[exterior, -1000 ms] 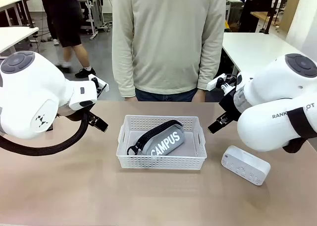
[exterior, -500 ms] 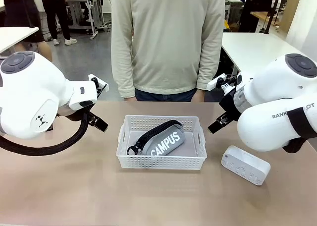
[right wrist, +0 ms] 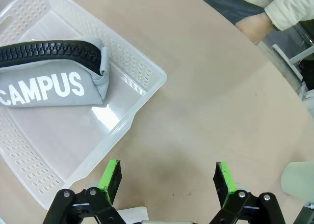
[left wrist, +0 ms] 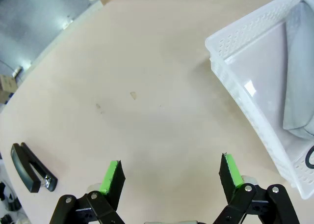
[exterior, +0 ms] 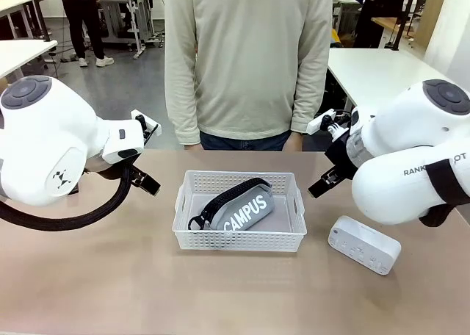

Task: Efficiently arrange items inside the basket to fit them all.
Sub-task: Pick up the Digital clock and place it inside the Organizing basket.

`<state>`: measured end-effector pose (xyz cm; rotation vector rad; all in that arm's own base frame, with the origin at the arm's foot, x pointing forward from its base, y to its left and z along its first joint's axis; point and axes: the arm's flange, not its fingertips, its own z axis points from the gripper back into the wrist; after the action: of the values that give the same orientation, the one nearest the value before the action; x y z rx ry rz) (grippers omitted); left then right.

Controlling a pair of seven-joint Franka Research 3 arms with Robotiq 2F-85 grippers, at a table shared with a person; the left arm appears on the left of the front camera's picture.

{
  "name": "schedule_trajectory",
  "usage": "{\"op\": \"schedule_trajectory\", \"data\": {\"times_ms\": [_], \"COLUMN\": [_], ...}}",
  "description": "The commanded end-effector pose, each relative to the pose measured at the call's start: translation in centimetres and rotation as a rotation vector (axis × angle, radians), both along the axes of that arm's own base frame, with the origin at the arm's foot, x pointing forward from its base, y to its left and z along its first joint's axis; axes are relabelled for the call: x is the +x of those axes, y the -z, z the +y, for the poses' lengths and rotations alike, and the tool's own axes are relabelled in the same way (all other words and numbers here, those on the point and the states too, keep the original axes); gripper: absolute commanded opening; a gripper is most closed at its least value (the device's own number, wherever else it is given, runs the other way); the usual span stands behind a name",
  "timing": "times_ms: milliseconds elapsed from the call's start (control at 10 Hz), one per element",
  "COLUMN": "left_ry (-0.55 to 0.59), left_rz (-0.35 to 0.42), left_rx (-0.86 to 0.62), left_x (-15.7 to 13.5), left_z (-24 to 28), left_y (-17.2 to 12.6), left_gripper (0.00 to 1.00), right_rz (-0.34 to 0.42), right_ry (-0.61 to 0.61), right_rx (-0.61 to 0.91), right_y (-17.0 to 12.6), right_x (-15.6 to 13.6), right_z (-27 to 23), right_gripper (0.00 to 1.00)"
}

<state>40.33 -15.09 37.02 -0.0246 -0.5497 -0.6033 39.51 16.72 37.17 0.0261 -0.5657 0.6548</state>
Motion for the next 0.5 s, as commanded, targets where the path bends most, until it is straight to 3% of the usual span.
{"op": "schedule_trajectory", "data": {"times_ms": [0, 100, 400], "left_ry": [0.021, 0.046, 0.008], "left_rz": [0.06, 0.117, 0.18], "left_rx": [-0.043, -0.112, -0.419], "left_x": [-0.6, -1.9, -6.7], "left_z": [1.4, 3.5, 10.7], "left_y": [-0.4, -1.6, -8.4], "left_gripper": [1.0, 1.0, 1.0], "right_rz": [0.053, 0.18, 0.211], "right_ry": [-0.044, -0.033, 0.102], "right_rx": [0.013, 0.039, 0.367], "right_y": [-0.5, -1.7, -9.2], "right_x": [-0.3, -1.0, -4.8], "right_z": [0.1, -1.2, -8.5], "right_gripper": [1.0, 1.0, 1.0]}}
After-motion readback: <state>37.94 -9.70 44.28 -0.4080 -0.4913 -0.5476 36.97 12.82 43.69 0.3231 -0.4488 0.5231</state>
